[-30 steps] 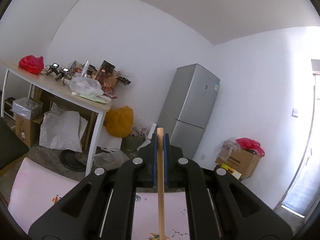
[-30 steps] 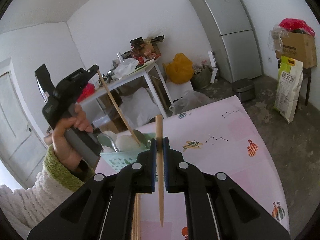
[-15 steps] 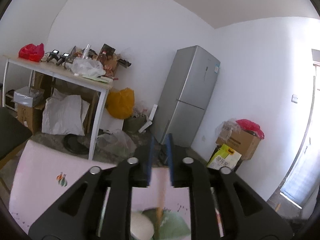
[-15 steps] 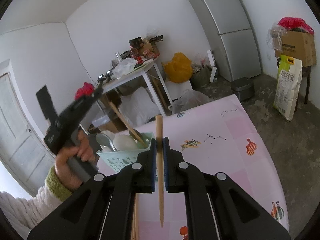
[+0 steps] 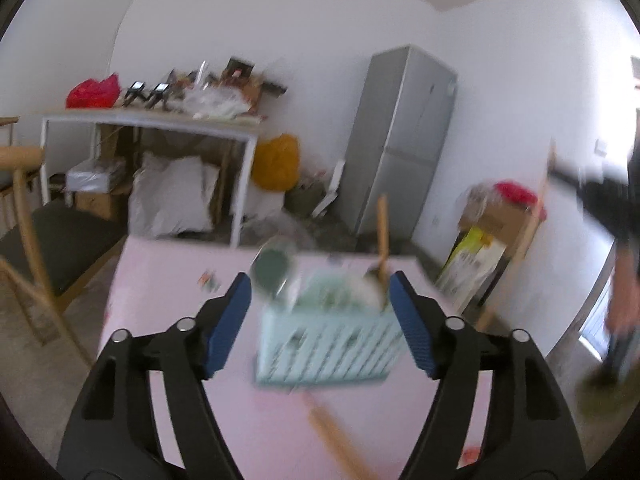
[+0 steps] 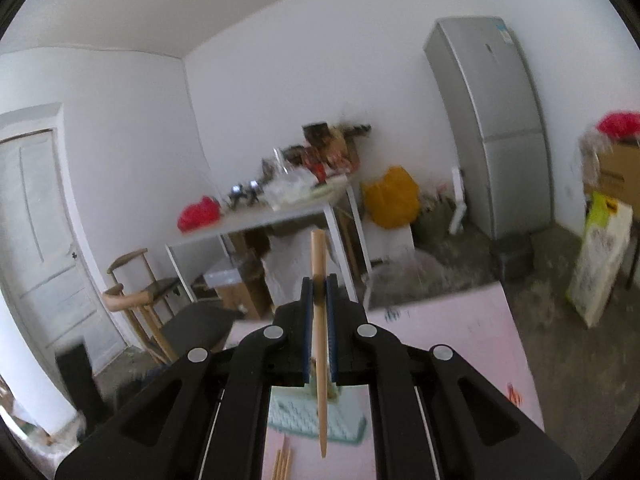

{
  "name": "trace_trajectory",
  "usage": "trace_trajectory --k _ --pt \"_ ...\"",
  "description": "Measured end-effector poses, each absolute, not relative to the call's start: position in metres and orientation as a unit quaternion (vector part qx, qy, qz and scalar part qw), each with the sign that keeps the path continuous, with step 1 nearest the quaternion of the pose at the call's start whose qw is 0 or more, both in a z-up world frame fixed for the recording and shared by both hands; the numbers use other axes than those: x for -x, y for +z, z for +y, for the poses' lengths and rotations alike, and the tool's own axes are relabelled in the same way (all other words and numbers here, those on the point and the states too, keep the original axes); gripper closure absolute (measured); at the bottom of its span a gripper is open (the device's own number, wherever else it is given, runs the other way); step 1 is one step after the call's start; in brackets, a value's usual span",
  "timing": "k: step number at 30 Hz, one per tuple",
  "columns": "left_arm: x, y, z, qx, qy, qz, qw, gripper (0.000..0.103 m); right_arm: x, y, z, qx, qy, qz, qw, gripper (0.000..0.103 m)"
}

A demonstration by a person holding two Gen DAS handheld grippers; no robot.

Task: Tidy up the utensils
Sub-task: 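Lower the right tool's chopstick into the mint holder and open the right tool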

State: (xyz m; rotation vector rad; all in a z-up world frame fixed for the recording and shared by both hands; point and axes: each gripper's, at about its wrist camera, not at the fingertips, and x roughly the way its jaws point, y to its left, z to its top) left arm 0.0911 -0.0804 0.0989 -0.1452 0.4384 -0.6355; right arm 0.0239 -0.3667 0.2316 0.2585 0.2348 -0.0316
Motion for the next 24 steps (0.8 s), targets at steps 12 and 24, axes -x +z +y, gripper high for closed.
trace_trajectory --k 12,24 --pt "-0.063 0.034 -0.039 0.071 -0.281 0.326 0.900 0.032 -0.109 0.224 -0.346 -0.056 -0.049 0.114 0.991 0.096" --pt "-0.053 0.018 -0.059 0.039 -0.311 0.349 0.883 0.031 -0.095 0.164 -0.374 -0.102 -0.077 0.194 0.973 0.073"
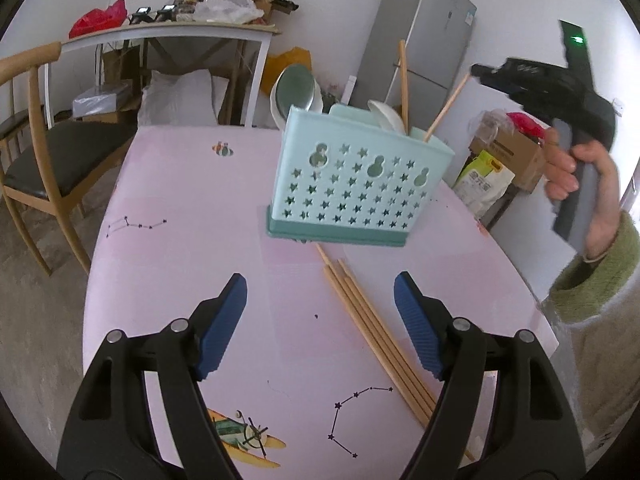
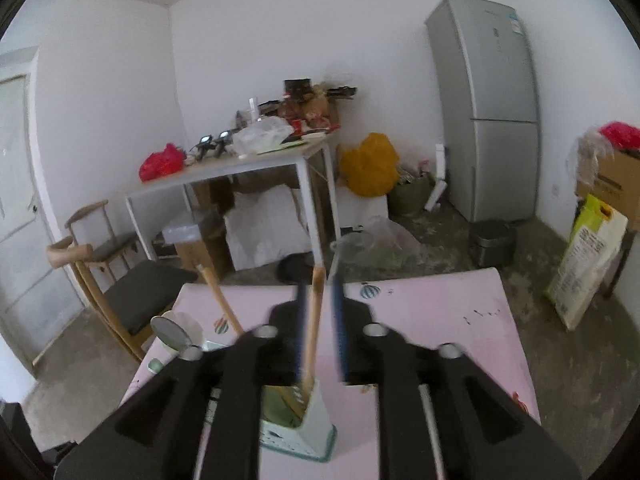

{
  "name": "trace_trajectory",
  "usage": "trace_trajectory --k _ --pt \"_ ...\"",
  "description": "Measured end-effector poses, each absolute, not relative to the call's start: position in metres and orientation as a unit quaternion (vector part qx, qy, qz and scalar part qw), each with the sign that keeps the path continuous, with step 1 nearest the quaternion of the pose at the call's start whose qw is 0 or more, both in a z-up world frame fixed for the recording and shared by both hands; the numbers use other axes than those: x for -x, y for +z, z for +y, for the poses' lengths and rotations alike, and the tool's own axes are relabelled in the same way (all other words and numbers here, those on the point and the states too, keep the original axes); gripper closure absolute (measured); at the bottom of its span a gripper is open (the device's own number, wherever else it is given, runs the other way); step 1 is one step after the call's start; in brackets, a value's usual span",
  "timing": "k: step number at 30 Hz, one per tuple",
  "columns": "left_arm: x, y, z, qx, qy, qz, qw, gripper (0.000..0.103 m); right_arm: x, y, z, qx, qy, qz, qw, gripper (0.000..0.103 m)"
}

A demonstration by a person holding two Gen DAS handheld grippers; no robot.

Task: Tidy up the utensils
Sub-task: 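Lower the right tool's chopstick into the mint holder and open the right tool, then lower both tools to the remaining chopsticks and close the left tool on one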

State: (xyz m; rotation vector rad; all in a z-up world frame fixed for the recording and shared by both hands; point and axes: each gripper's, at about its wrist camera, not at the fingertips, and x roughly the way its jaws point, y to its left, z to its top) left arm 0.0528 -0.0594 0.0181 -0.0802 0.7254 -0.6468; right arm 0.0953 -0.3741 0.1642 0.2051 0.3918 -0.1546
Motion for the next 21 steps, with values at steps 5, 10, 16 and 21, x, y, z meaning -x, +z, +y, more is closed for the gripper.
trace_trajectory --k 5,10,16,21 --pt "-0.055 0.011 -0.060 0.039 -0.302 0.362 0.881 0.031 -0.057 0.175 -0.390 -0.131 -0.089 0.165 0.974 0.062" --pt "-0.057 0.007 -0.064 0.034 -0.299 0.370 0.879 0.031 -0.020 0.158 -0.390 -0.175 -0.084 0.174 0.965 0.060" --pt "-0.057 0.002 -0.077 0.016 -0.305 0.382 0.872 0.033 -0.014 0.074 -0.363 -0.224 -0.050 0.285 0.930 0.059" --pt "-0.057 -0.006 -0.092 0.003 -0.315 0.395 0.863 0.048 -0.016 0.001 -0.335 -0.247 -0.040 0.389 0.886 0.059"
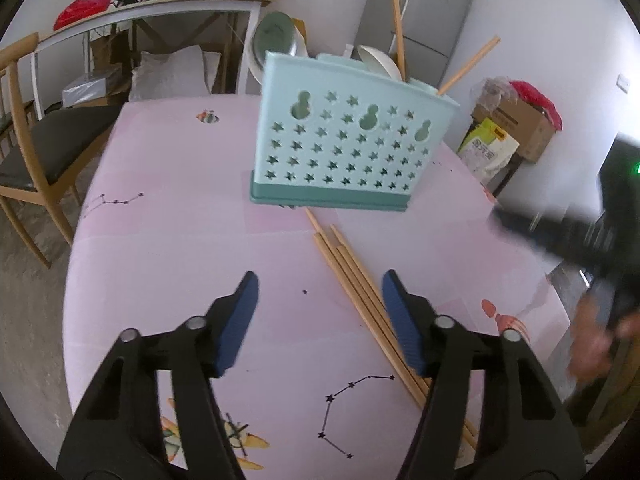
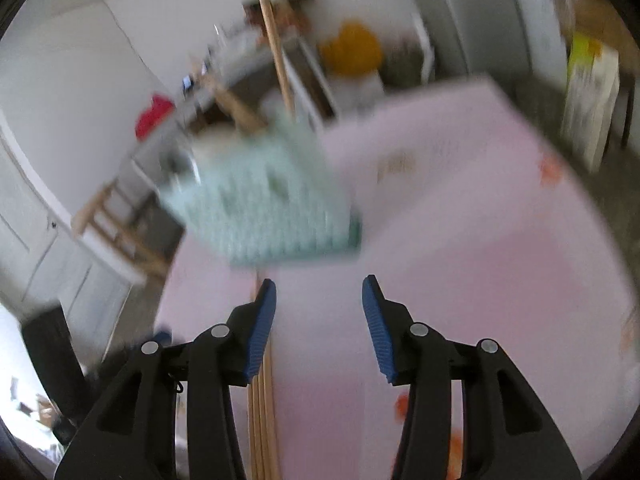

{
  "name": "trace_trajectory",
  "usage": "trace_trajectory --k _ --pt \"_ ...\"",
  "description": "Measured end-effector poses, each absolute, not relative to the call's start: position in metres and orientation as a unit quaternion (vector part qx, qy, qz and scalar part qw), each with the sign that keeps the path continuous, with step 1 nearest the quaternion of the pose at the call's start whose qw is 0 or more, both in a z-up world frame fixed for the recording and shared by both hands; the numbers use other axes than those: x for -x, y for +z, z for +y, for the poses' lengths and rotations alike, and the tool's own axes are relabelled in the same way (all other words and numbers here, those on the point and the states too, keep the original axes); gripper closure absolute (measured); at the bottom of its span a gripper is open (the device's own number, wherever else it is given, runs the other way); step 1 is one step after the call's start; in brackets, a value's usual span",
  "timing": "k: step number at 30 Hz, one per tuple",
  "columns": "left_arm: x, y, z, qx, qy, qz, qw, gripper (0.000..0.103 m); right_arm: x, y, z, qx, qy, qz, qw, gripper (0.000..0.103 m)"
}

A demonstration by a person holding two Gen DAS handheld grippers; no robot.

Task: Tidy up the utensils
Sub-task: 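Lower both tools to the remaining chopsticks and close the left tool on one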

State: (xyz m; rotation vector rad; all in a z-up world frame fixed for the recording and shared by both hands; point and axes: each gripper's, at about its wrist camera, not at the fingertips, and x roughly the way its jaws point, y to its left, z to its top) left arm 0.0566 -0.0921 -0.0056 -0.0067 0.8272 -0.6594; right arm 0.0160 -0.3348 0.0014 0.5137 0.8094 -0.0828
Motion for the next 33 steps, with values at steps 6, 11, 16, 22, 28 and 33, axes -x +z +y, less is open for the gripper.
trace_trajectory --k 6,11,16,22,28,33 --pt "-0.062 -0.016 -0.113 -0.007 -0.319 0.416 0.851 0.060 -0.014 -0.030 -0.316 -0.227 -0.035 0.427 0.875 0.059" --pt "-0.062 -0.027 -0.133 -0.035 -0.306 0.434 0.847 0.066 -0.018 -0.032 -0.315 -0.234 -0.026 0.425 0.874 0.059" --pt "-0.059 -0.043 -0.144 -0.070 -0.275 0.458 0.843 0.072 -0.019 -0.034 -0.316 -0.237 -0.025 0.428 0.872 0.059" --pt "-0.059 -0.042 -0.141 -0.079 -0.263 0.456 0.846 0.078 -0.018 -0.039 -0.317 -0.243 -0.025 0.437 0.866 0.059" --pt "-0.060 -0.045 -0.139 -0.087 -0.259 0.451 0.850 0.086 -0.017 -0.034 -0.315 -0.238 -0.025 0.432 0.870 0.059" --pt "-0.064 -0.045 -0.127 -0.030 -0.287 0.463 0.838 0.083 -0.014 -0.031 -0.314 -0.237 -0.026 0.428 0.872 0.059"
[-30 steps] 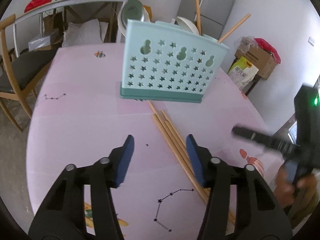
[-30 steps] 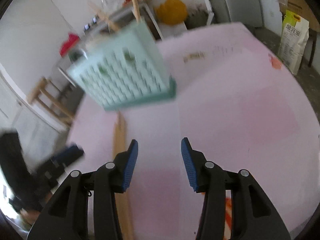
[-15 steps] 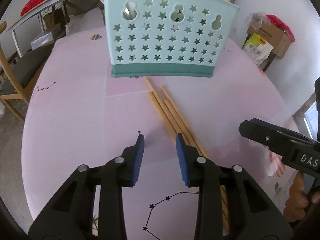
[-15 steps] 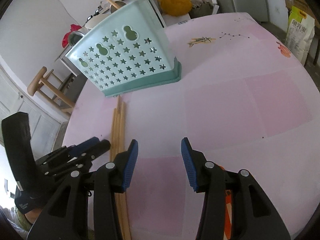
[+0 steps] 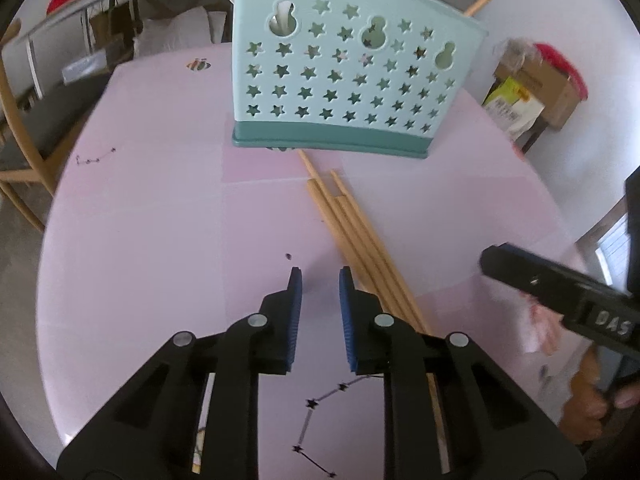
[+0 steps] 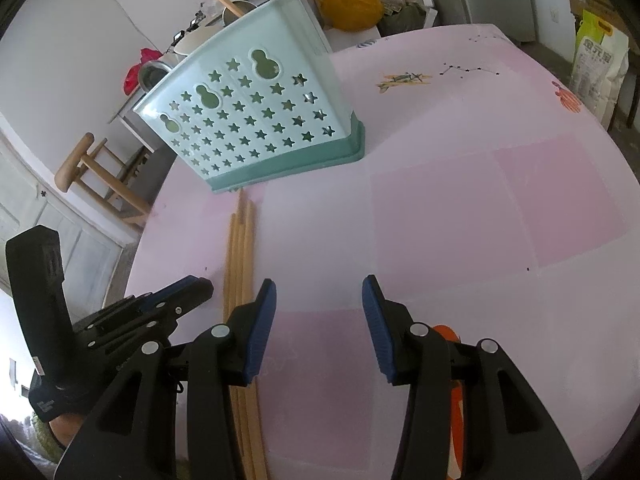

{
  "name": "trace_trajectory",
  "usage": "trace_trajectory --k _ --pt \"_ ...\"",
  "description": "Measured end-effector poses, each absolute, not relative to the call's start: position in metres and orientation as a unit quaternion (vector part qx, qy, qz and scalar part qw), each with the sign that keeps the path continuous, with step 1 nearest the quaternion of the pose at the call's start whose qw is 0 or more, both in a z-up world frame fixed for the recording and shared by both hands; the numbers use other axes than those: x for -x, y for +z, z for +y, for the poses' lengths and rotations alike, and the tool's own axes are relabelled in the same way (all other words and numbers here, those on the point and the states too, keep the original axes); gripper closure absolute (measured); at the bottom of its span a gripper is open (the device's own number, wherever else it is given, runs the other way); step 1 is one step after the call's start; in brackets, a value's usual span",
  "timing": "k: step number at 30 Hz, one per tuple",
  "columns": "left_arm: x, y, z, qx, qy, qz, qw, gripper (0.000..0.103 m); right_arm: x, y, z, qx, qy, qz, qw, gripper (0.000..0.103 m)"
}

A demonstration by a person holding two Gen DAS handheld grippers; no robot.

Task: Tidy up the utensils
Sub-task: 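Lower both tools to the remaining chopsticks and close the left tool on one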

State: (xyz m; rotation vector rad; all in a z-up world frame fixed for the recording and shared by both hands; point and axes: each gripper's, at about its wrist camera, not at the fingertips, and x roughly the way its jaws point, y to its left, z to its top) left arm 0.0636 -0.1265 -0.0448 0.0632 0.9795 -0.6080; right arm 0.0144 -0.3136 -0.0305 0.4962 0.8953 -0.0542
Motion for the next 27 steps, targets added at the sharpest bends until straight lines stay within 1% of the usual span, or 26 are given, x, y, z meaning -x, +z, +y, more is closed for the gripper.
trace_trajectory --k 1,2,7,9,17,19,22,24,25,27 --pt "-0.063 -0.045 -0.126 -0.030 -0.291 0.462 0.837 0.079 -0.015 -0.031 -0.313 -0.237 -0.027 0.429 0.871 0.059" --pt "-0.060 -0.044 -0.128 -0.032 -0.298 0.459 0.837 0.078 -0.015 -0.032 -0.313 -0.237 -0.026 0.430 0.871 0.059" --pt "-0.049 -0.047 -0.137 -0.048 -0.311 0.456 0.832 0.078 -0.015 -0.031 -0.309 -0.232 -0.024 0.431 0.871 0.059" --pt "-0.046 -0.048 -0.140 -0.060 -0.305 0.448 0.838 0.076 -0.015 -0.031 -0.307 -0.229 -0.024 0.431 0.872 0.059" --pt "-0.048 -0.050 -0.140 -0.115 -0.269 0.422 0.858 0.077 -0.017 -0.031 -0.301 -0.222 -0.019 0.435 0.872 0.059" --pt "-0.052 -0.048 -0.135 -0.101 -0.272 0.429 0.855 0.077 -0.019 -0.030 -0.299 -0.218 -0.017 0.437 0.873 0.059" --pt "-0.058 -0.046 -0.128 -0.054 -0.290 0.449 0.843 0.077 -0.020 -0.029 -0.295 -0.215 -0.014 0.435 0.874 0.059" --pt "-0.058 -0.045 -0.126 -0.034 -0.302 0.450 0.840 0.074 -0.020 -0.028 -0.293 -0.213 -0.014 0.435 0.875 0.059" --pt "-0.056 -0.044 -0.126 -0.035 -0.306 0.447 0.840 0.068 -0.020 -0.028 -0.293 -0.212 -0.015 0.436 0.875 0.059" --pt "-0.051 -0.045 -0.134 -0.055 -0.309 0.438 0.842 0.062 -0.020 -0.029 -0.293 -0.213 -0.017 0.437 0.874 0.059"
